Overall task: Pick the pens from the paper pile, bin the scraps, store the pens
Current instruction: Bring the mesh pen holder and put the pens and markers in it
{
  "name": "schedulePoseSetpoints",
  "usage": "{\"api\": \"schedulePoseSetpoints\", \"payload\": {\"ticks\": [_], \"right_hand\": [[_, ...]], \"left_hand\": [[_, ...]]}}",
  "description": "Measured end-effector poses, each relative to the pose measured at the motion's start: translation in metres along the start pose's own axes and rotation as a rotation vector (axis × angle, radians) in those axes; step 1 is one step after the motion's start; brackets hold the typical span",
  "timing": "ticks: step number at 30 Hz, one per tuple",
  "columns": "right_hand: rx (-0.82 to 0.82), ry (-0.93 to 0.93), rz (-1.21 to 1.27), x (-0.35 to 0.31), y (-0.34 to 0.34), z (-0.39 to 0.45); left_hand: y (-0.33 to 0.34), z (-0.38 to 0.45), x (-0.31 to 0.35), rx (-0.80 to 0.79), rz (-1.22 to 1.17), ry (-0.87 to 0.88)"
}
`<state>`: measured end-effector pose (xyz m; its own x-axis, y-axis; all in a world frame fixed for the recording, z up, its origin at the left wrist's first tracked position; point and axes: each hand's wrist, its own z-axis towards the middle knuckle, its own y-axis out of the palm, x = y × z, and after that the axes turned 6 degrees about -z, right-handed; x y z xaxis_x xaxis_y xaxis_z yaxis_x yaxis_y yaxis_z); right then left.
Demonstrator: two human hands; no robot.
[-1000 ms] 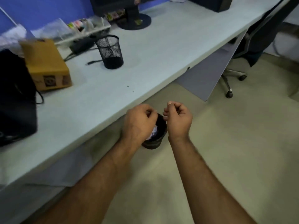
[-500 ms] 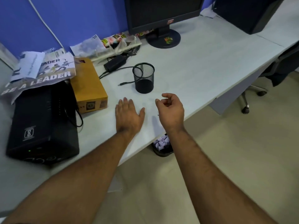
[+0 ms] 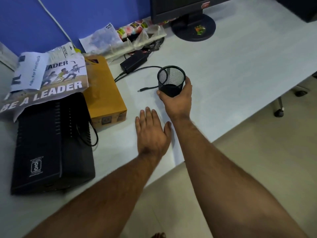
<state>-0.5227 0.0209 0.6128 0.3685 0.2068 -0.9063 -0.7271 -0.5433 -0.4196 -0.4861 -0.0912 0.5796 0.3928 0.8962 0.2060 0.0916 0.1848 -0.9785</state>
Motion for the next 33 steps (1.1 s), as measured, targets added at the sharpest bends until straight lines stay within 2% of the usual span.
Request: {"api": "schedulePoseSetpoints", "payload": {"ticks": [10,17,20,22,24,27,30,33], "right_hand": [[0.021,0.011,0.152,0.005,-0.025,-0.019],[0.036,0.062,0.217,0.016,-0.061,-0.073],[0.06,0.093,0.242,0.022,-0.091,-0.104],[0.074,0.101,0.245,0.026,-0.114,-0.124],[0.108,0.108,0.245,0.039,-0.146,-0.148],[0.196,0.138,0.203,0.068,-0.191,-0.187],[0.403,0.243,0.126,0.106,-0.229,-0.238],[0.542,0.361,0.123,0.153,-0.259,-0.284]], "left_hand": [[-0.002,-0.001,0.0,-0.018,0.001,0.009],[-0.011,-0.005,-0.004,-0.018,-0.129,0.069],[-0.015,-0.012,-0.004,-0.005,-0.226,0.222],[-0.018,-0.022,-0.004,0.064,-0.199,0.359],[-0.022,-0.047,0.005,0.123,-0.17,0.445],[-0.015,-0.112,0.029,0.14,-0.274,0.585],[0.0,-0.18,0.067,0.082,-0.429,0.752],[0.025,-0.232,0.099,-0.023,-0.534,0.753]]}}
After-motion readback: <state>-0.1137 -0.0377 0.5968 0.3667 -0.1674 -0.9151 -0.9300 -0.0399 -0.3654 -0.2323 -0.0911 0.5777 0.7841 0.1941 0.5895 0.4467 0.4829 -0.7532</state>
